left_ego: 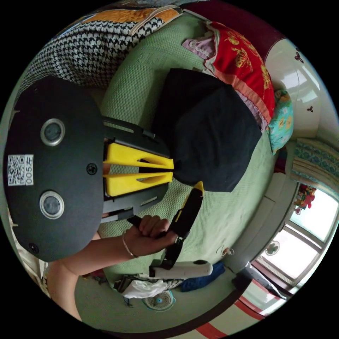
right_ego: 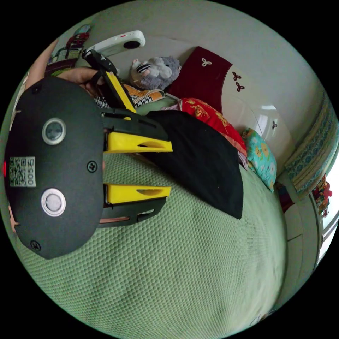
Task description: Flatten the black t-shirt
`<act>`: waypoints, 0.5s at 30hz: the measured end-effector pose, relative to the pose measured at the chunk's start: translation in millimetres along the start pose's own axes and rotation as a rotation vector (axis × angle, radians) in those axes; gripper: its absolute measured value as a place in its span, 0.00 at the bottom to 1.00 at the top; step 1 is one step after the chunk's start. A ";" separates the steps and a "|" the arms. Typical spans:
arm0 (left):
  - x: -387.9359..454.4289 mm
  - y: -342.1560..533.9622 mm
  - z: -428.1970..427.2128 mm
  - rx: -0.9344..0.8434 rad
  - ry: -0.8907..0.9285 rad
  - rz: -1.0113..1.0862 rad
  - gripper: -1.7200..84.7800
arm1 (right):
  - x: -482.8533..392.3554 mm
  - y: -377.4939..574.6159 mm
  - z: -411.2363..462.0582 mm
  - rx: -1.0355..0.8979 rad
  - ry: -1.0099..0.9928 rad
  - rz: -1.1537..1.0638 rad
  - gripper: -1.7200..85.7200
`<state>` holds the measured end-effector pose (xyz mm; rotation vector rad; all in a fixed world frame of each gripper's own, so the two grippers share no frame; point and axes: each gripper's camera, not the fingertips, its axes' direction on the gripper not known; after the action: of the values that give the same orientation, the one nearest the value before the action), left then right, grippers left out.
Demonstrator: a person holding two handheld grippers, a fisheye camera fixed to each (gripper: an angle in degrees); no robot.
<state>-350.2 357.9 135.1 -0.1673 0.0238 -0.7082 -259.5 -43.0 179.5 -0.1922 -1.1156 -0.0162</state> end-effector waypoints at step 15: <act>11.4 -2.7 13.7 -0.019 0.061 0.102 0.03 | -7.8 12.0 -26.5 0.099 0.003 -0.009 0.03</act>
<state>-342.2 350.5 149.4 -0.1613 0.0964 -0.6110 -238.0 -36.1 159.5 -0.0987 -1.1117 0.0309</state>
